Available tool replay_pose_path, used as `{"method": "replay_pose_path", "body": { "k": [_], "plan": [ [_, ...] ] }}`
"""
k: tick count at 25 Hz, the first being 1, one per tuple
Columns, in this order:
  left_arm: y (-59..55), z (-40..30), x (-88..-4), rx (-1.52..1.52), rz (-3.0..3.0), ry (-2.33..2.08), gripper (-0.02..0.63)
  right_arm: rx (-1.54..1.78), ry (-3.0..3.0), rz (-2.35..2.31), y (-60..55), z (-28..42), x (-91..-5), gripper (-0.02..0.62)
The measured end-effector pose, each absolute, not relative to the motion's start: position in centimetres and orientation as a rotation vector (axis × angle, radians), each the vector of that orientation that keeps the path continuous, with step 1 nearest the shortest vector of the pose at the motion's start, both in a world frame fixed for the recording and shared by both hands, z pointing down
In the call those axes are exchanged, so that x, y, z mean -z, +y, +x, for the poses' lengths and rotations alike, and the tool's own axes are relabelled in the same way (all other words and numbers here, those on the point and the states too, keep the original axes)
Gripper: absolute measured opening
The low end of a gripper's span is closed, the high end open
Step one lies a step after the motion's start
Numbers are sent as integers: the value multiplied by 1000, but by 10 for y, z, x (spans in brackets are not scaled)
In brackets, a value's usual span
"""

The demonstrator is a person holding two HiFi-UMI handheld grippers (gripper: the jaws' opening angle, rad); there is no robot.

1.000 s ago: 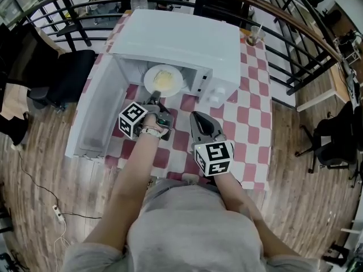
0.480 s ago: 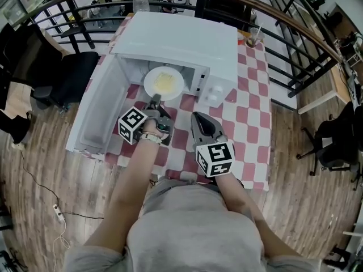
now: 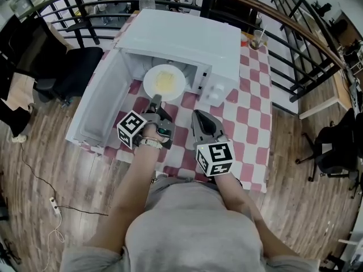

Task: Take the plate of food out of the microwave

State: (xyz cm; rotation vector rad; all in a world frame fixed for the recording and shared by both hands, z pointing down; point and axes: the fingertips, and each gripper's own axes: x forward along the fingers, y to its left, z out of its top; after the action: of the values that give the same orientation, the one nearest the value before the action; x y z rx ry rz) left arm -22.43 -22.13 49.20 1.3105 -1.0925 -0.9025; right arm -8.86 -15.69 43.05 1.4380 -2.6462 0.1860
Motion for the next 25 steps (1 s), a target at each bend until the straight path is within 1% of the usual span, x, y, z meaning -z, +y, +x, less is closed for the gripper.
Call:
{"method": "replay_pose_path", "body": {
  "k": [25],
  "plan": [
    [-174,-195,-455,994,1407,-1058,17,-88,-2661,1517,-147,-87,-418,25]
  ]
}}
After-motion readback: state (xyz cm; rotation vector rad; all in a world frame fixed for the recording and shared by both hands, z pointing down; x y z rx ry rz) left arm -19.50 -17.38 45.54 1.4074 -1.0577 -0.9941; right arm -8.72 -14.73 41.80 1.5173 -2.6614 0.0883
